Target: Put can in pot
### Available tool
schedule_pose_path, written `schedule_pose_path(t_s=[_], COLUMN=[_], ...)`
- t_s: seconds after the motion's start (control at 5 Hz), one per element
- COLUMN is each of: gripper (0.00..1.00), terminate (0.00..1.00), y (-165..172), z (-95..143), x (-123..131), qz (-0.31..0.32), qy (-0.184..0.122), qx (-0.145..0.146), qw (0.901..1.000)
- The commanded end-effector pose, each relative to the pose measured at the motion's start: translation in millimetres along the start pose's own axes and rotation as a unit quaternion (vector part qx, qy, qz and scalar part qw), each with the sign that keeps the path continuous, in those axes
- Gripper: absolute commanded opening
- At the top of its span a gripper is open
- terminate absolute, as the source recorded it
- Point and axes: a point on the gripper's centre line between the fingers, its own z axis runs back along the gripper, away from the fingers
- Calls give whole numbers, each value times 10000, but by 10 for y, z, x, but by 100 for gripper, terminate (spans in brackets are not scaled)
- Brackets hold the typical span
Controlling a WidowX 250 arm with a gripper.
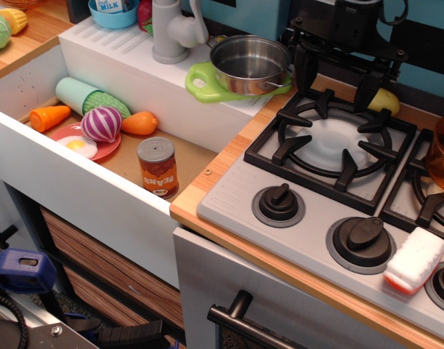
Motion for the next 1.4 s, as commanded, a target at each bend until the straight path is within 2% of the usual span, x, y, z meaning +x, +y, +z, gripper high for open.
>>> schedule_pose_path(t_s=[0.0,0.2,0.4,0.6,0.8,1.2], gripper=[100,100,100,100,100,100], terminate=[0,0,0,0,0,0], y=[0,363,650,949,1210,1558], z=[0,67,93,-9,-158,-436], x=[0,-79,-172,-364,-522,-665], qz=[0,-155,-214,-185,-112,-78], qy=[0,-8,104,-5,39,-192], qx=[0,248,243,370,412,441], qw=[10000,9996,9994,9991,9991,9988])
